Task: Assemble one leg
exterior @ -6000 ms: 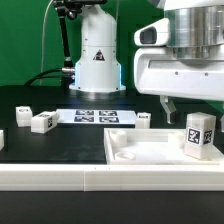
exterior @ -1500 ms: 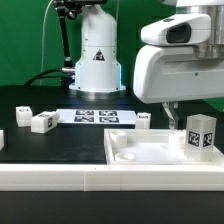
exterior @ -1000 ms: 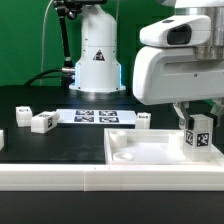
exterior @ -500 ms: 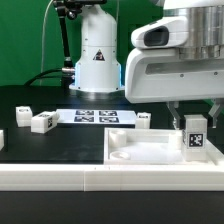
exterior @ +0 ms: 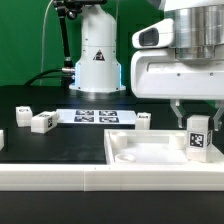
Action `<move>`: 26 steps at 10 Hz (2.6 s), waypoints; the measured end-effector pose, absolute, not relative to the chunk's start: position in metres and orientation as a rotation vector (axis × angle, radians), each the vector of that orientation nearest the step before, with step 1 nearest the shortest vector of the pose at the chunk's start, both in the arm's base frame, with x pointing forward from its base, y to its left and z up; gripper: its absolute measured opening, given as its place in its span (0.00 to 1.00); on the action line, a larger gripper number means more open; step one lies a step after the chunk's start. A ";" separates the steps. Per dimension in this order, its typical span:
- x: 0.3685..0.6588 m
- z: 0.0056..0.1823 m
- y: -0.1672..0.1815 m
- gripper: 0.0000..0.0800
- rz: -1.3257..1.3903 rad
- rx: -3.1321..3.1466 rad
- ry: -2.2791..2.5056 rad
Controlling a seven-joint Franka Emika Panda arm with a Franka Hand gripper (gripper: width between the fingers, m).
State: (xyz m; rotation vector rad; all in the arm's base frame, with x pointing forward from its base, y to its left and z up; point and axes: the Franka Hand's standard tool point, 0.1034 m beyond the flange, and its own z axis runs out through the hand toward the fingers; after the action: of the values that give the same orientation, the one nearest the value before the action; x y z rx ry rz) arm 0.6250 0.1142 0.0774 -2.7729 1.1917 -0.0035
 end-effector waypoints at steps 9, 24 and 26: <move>0.625 0.079 0.115 0.81 0.013 -2.815 1.092; 0.620 0.078 0.120 0.44 0.015 -3.072 -0.547; 0.620 0.078 0.120 0.36 0.015 -3.079 -0.501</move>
Offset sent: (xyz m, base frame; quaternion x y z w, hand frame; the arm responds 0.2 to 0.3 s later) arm 0.0000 0.0000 0.0000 0.0000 0.0000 0.1296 0.9916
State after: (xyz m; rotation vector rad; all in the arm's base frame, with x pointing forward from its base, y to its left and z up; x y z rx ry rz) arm 0.6200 0.1197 0.0780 -3.0792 -0.5008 0.0152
